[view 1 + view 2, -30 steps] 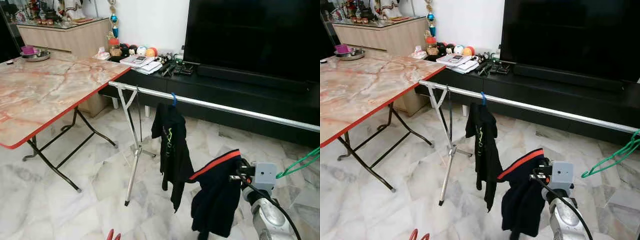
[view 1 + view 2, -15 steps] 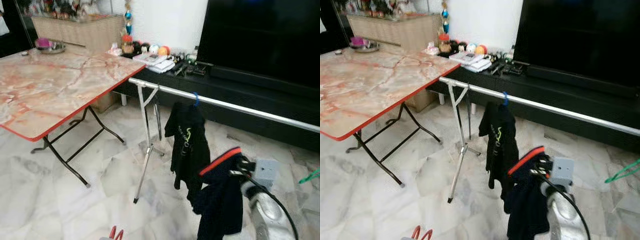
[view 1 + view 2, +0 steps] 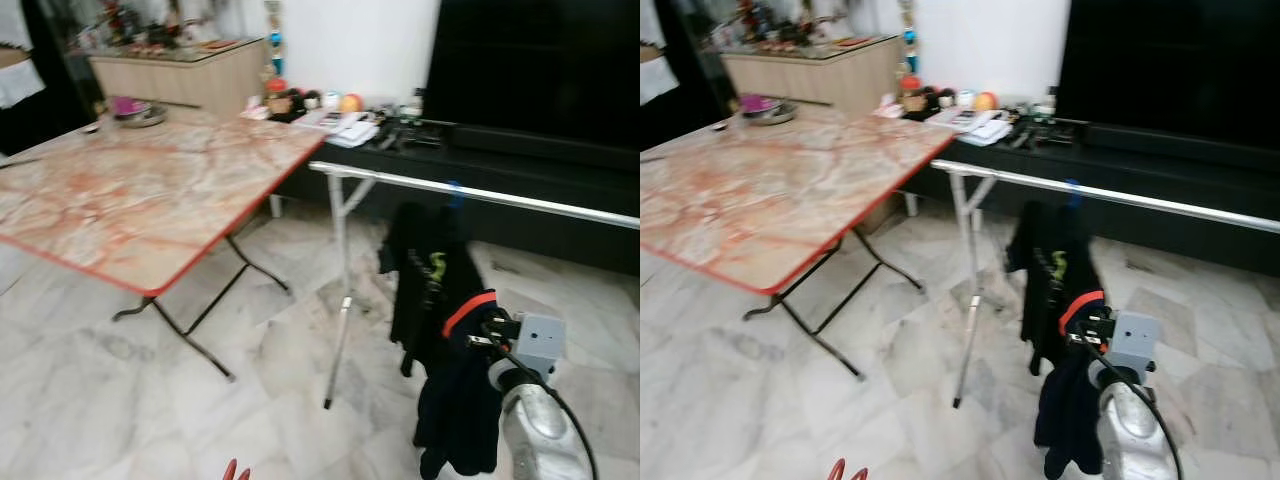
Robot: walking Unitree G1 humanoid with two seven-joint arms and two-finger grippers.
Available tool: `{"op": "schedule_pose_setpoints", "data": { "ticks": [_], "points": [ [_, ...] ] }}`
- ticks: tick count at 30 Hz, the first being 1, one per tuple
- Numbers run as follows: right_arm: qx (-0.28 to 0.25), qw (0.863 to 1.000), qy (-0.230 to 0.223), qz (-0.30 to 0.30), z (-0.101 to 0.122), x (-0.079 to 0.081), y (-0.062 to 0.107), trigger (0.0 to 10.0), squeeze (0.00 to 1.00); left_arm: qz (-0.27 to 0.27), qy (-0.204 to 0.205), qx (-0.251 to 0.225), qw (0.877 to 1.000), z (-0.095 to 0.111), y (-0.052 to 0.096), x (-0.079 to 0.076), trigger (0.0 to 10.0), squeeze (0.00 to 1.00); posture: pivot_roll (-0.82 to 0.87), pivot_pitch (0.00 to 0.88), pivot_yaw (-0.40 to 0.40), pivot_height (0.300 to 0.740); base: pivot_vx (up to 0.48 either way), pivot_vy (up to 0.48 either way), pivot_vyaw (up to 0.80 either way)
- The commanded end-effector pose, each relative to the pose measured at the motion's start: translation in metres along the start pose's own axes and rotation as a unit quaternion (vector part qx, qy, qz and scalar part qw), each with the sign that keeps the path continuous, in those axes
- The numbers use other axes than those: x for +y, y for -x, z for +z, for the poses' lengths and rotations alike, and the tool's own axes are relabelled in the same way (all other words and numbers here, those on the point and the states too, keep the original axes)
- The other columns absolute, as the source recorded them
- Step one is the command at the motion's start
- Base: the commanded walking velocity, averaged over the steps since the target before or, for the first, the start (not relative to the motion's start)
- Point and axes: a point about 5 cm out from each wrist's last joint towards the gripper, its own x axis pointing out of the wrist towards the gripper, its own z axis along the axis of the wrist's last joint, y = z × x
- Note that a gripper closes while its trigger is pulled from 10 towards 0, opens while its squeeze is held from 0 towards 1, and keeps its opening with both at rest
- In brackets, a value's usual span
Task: Hang hanger
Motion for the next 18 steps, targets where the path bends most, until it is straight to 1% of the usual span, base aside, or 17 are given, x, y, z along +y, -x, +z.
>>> {"op": "schedule_pose_setpoints", "data": {
  "ticks": [1,5,9,15,16,17,18],
  "points": [
    [-0.013,1.000,0.012,-0.005,0.004,-0.003,0.001,10.0,0.00,-0.005,-0.007,0.016,1.000,-0.008,0.001,-0.007,10.0,0.00,-0.04,0.000,0.046,0.740,0.000,0.480,0.00],
    [-0.014,1.000,0.009,-0.006,0.003,-0.001,0.001,10.0,0.00,-0.006,-0.008,0.017,1.000,-0.008,0.001,-0.010,10.0,0.00,-0.03,0.000,0.053,0.740,0.000,0.480,0.00],
    [-0.015,1.000,0.009,-0.007,0.002,0.003,0.001,10.0,0.00,-0.004,-0.010,0.017,1.000,-0.009,0.001,-0.008,10.0,0.00,-0.04,0.000,0.057,0.740,0.000,0.480,0.00],
    [-0.025,1.000,0.010,-0.014,0.005,0.005,-0.001,10.0,0.00,-0.001,-0.017,0.020,1.000,-0.013,0.001,0.004,10.0,0.00,-0.04,0.000,0.065,0.740,0.000,0.480,0.00],
    [-0.025,1.000,0.012,-0.015,0.005,0.005,0.000,10.0,0.00,0.001,-0.020,0.021,1.000,-0.015,0.001,0.009,10.0,0.00,-0.04,0.000,0.066,0.740,0.000,0.480,0.00],
    [-0.024,1.000,0.013,-0.015,0.004,0.006,0.000,10.0,0.00,0.001,-0.021,0.021,1.000,-0.016,0.001,0.010,10.0,0.00,-0.04,0.000,0.067,0.740,0.000,0.480,0.00],
    [-0.025,0.999,0.022,-0.012,0.004,0.007,0.000,10.0,0.00,0.002,-0.022,0.022,1.000,-0.016,0.001,0.013,10.0,0.00,-0.04,0.000,0.067,0.740,0.000,0.480,0.00]
  ]
}}
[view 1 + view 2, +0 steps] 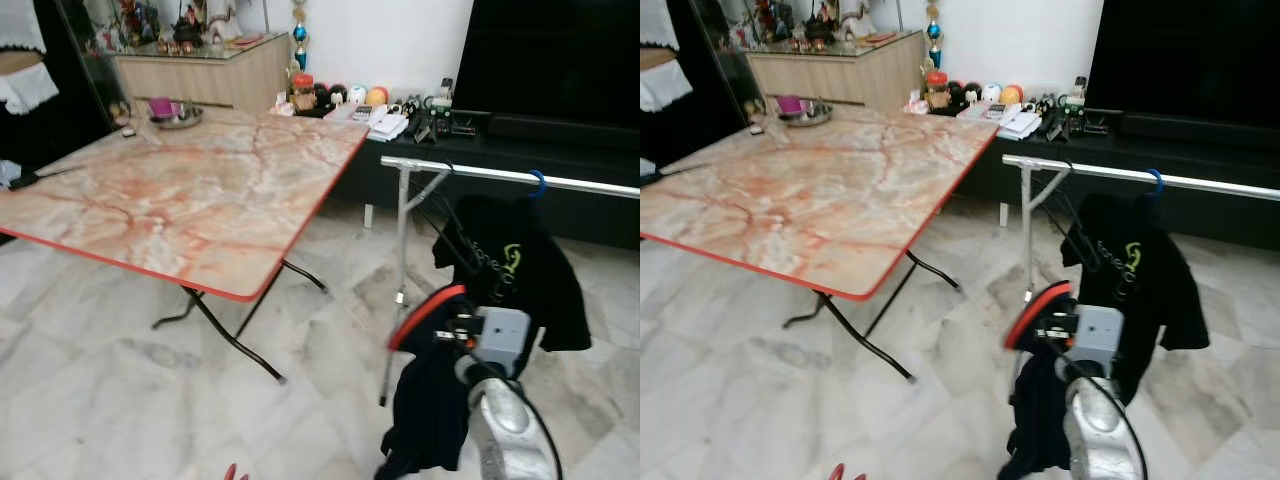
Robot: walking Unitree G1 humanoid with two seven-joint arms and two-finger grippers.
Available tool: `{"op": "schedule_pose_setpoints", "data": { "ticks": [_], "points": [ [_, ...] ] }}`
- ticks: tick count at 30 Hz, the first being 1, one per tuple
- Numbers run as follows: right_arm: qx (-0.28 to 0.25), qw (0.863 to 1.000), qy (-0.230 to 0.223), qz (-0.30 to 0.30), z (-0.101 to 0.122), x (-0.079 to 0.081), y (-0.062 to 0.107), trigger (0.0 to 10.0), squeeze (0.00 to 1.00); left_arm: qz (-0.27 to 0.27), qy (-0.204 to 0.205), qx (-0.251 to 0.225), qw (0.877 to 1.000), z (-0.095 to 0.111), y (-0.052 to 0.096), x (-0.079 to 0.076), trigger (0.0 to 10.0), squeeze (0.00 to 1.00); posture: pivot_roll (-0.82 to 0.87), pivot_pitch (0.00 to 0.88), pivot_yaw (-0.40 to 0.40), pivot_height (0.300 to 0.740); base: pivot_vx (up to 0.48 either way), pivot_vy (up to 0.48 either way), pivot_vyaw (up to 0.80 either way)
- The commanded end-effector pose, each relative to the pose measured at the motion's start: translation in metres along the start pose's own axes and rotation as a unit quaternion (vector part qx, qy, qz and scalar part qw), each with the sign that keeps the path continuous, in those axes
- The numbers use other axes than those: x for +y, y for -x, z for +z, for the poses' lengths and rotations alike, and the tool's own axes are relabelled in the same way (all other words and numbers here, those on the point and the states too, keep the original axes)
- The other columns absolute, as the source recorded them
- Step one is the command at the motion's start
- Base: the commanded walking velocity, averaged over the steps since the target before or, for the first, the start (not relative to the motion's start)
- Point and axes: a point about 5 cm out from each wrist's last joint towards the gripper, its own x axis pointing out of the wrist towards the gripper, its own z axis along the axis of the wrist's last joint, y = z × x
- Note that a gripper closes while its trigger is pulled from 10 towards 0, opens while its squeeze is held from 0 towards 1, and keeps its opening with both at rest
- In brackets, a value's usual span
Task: Hang hanger
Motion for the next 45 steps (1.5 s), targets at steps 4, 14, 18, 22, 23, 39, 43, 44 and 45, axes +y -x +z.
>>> {"op": "schedule_pose_setpoints", "data": {
  "ticks": [4,14,18,22,23,39,43,44,45],
  "points": [
    [-0.019,1.000,0.017,-0.006,0.006,-0.004,-0.001,10.0,0.00,-0.009,-0.012,0.011,1.000,-0.006,0.000,0.000,10.0,0.00,-0.05,0.000,0.069,0.740,0.000,0.480,0.00],
    [-0.022,0.999,0.017,-0.019,0.004,-0.004,0.002,10.0,0.00,-0.016,-0.023,-0.002,1.000,0.011,-0.001,-0.002,10.0,0.00,-0.05,0.000,0.073,0.740,0.000,0.480,0.00],
    [-0.025,0.999,0.014,-0.023,0.004,-0.005,0.003,10.0,0.00,-0.018,-0.023,-0.005,1.000,0.015,-0.001,-0.004,10.0,0.00,-0.05,0.000,0.073,0.740,0.000,0.480,0.00],
    [-0.028,0.999,0.013,-0.023,0.005,-0.003,0.002,10.0,0.00,-0.018,-0.023,-0.002,1.000,0.010,-0.001,-0.001,10.0,0.00,-0.05,0.000,0.071,0.740,0.000,0.480,0.00],
    [-0.028,0.999,0.013,-0.022,0.005,-0.003,0.001,10.0,0.00,-0.018,-0.023,-0.002,1.000,0.010,-0.001,-0.001,10.0,0.00,-0.05,0.000,0.070,0.740,0.000,0.480,0.00],
    [-0.034,0.999,0.017,-0.022,0.009,-0.005,0.000,10.0,0.00,-0.022,-0.024,-0.003,0.999,0.003,0.000,-0.005,10.0,0.00,-0.04,0.000,0.061,0.740,0.000,0.270,0.00],
    [-0.037,0.999,0.019,-0.020,0.011,-0.004,0.000,10.0,0.00,-0.025,-0.013,-0.006,1.000,0.002,0.000,-0.006,10.0,0.00,-0.03,0.000,0.058,0.740,0.000,0.000,0.00],
    [-0.039,0.999,0.019,-0.020,0.011,-0.004,-0.001,10.0,0.00,-0.028,-0.015,-0.001,0.999,0.000,0.000,-0.007,10.0,0.00,-0.03,0.000,0.058,0.740,0.000,0.000,0.00],
    [-0.040,0.999,0.019,-0.020,0.012,-0.004,-0.001,10.0,0.00,-0.030,-0.017,0.000,0.999,0.000,0.000,-0.007,10.0,0.00,-0.03,0.000,0.058,0.740,0.000,0.000,0.00]
  ]
}}
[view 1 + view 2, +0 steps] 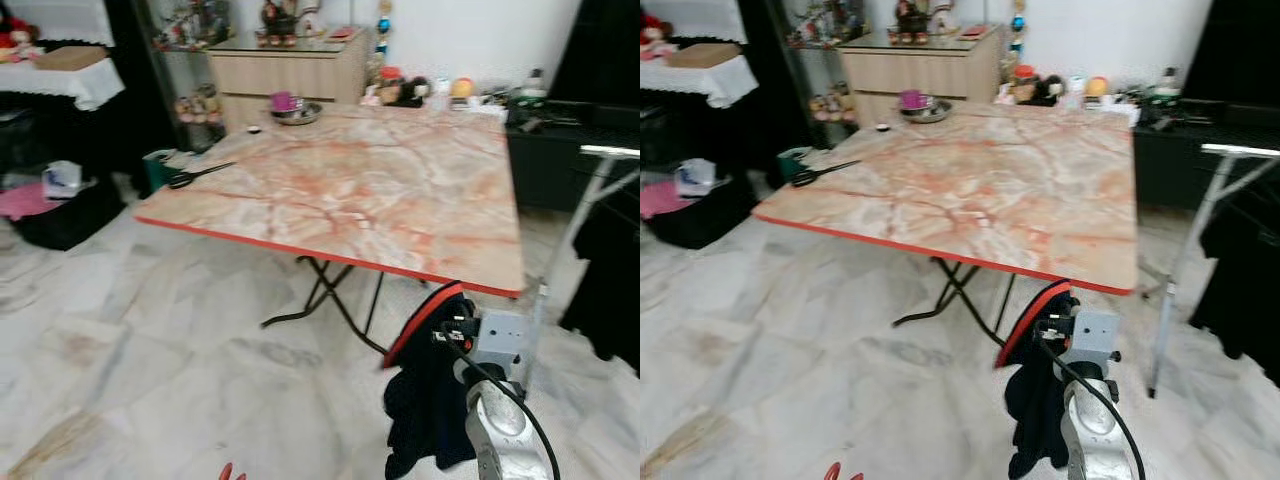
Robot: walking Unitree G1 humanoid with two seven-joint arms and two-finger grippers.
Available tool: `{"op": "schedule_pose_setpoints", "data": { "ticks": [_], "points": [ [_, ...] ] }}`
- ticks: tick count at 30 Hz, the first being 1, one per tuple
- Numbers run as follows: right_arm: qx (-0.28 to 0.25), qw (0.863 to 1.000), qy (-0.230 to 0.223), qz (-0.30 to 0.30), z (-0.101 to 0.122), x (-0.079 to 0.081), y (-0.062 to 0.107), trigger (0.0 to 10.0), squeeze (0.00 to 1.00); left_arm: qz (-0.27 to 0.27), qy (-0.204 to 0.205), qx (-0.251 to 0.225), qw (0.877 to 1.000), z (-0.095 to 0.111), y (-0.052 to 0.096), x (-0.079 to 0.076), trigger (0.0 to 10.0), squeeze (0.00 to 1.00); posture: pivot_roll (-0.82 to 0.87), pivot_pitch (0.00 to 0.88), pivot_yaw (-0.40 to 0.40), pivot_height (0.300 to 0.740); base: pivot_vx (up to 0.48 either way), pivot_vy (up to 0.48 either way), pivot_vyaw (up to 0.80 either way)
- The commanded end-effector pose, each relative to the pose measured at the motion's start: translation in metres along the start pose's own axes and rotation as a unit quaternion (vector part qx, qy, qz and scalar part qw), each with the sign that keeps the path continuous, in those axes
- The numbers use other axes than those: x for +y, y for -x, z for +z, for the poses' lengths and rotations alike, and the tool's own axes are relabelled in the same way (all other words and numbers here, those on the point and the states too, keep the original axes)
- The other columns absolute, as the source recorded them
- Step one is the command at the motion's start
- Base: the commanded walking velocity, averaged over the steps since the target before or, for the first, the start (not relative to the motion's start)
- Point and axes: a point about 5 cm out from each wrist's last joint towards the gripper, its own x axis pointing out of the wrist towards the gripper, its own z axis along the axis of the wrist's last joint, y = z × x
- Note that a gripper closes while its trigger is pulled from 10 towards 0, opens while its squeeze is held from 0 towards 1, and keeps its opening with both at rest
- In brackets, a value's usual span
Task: Hang hanger
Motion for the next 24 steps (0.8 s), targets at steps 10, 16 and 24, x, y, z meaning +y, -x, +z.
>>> {"op": "schedule_pose_setpoints", "data": {
  "ticks": [10,16,24],
  "points": [
    [-0.087,0.996,0.032,0.009,0.043,-0.007,-0.012,10.0,0.00,-0.016,0.012,0.005,1.000,-0.006,0.001,-0.008,10.0,0.00,-0.04,0.000,0.065,0.740,0.167,0.000,0.00],
    [-0.201,0.977,0.060,0.038,0.120,-0.005,-0.036,10.0,0.00,-0.017,0.008,0.004,1.000,-0.004,0.000,-0.008,10.0,0.00,-0.04,0.000,0.072,0.740,0.480,0.000,0.00],
    [-0.238,0.964,0.081,0.087,0.160,0.014,-0.054,10.0,0.00,-0.019,0.008,0.004,1.000,-0.003,0.000,-0.008,10.0,0.00,-0.05,0.000,0.073,0.740,0.480,0.000,0.00]
  ]
}}
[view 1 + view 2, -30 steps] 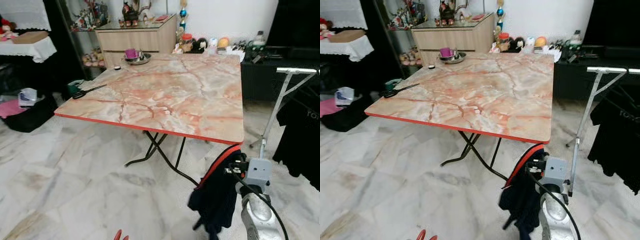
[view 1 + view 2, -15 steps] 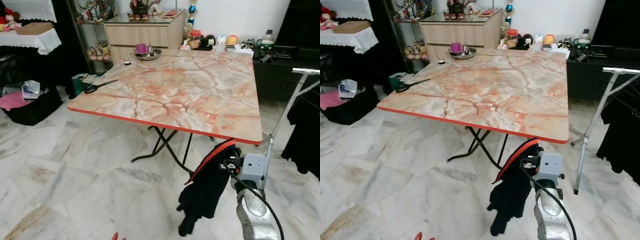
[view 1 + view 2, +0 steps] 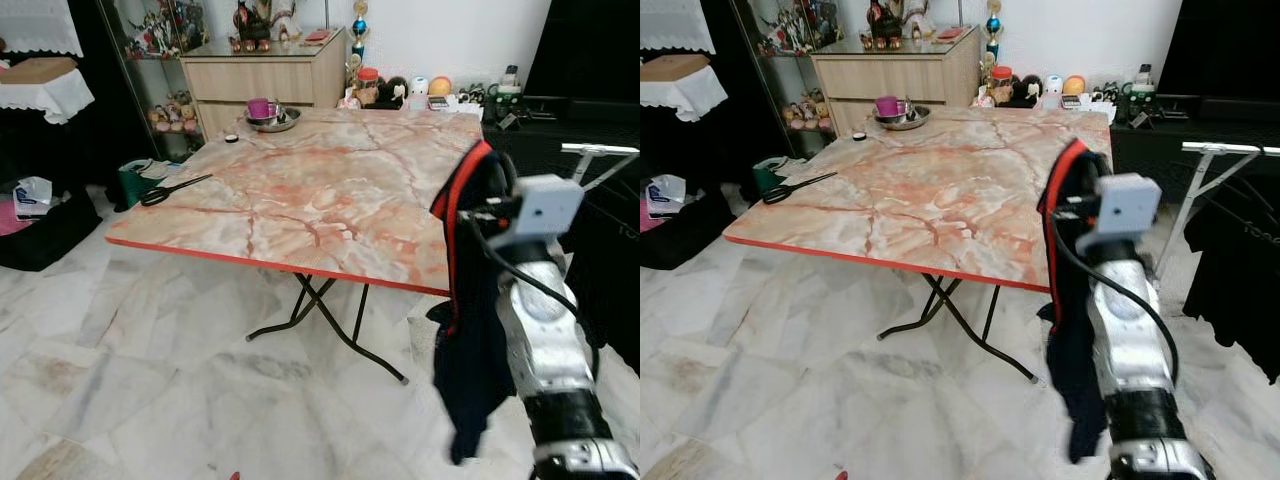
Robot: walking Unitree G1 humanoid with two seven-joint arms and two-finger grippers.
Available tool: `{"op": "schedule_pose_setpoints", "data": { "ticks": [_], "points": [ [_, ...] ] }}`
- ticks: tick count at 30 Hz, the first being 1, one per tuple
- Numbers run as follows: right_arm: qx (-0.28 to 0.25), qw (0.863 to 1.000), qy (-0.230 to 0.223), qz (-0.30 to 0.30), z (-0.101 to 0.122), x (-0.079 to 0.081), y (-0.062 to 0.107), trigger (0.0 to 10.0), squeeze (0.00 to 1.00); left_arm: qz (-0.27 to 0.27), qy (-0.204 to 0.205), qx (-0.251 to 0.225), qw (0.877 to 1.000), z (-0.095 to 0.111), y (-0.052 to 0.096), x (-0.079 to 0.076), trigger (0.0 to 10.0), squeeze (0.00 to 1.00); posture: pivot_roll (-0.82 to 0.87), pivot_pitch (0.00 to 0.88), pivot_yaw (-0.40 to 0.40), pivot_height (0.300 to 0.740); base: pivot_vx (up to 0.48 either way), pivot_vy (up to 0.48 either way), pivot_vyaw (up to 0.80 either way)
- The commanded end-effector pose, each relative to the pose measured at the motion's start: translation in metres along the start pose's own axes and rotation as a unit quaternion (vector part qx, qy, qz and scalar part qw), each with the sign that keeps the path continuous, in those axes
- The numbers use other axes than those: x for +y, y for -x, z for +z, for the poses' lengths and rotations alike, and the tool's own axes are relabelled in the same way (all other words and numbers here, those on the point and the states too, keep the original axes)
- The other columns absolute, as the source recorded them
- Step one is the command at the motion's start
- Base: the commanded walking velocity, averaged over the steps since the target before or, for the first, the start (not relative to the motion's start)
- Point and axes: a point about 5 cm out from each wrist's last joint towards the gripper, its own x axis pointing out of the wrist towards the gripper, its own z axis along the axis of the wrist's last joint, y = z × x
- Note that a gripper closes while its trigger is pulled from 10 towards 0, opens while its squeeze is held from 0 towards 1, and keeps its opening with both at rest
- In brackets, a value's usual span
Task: Hang hanger
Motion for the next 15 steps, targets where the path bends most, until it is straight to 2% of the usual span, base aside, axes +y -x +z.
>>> {"op": "schedule_pose_setpoints", "data": {
  "ticks": [1,2,5,9,11,12,15],
  "points": [
    [-0.011,1.000,0.010,0.001,0.010,-0.007,-0.010,10.0,0.00,-0.004,-0.001,-0.006,1.000,0.005,0.000,-0.002,10.0,0.00,-0.05,0.000,0.074,0.740,0.480,0.000,0.00],
    [-0.011,1.000,0.010,0.001,0.010,-0.007,-0.010,10.0,0.00,-0.004,-0.001,-0.006,1.000,0.005,0.000,-0.002,10.0,0.00,-0.05,0.000,0.074,0.740,0.480,0.000,0.00],
    [-0.040,0.999,0.007,0.011,0.031,-0.008,-0.032,10.0,0.00,-0.004,-0.001,-0.006,1.000,0.006,-0.001,-0.002,10.0,0.00,-0.05,0.000,0.075,0.740,0.480,0.000,0.00],
    [-0.057,0.998,0.006,0.026,0.046,-0.006,-0.047,10.0,0.00,-0.005,-0.001,-0.007,1.000,0.006,-0.001,-0.003,10.0,0.00,-0.05,0.000,0.074,0.740,0.480,0.000,0.00],
    [-0.075,0.996,-0.002,0.047,0.062,-0.003,-0.061,10.0,0.00,-0.005,-0.003,-0.006,1.000,0.006,-0.001,-0.002,10.0,0.00,-0.06,0.000,0.077,0.740,0.480,0.000,0.00],
    [-0.075,0.996,-0.002,0.047,0.062,-0.003,-0.061,10.0,0.00,-0.005,-0.003,-0.006,1.000,0.006,-0.001,-0.002,10.0,0.00,-0.06,0.000,0.077,0.740,0.480,0.000,0.00],
    [-0.096,0.992,0.009,0.078,0.084,0.002,-0.080,10.0,0.00,-0.006,-0.003,-0.006,1.000,0.006,-0.001,-0.003,10.0,0.00,-0.06,0.000,0.077,0.740,0.480,0.000,0.00]
  ]
}}
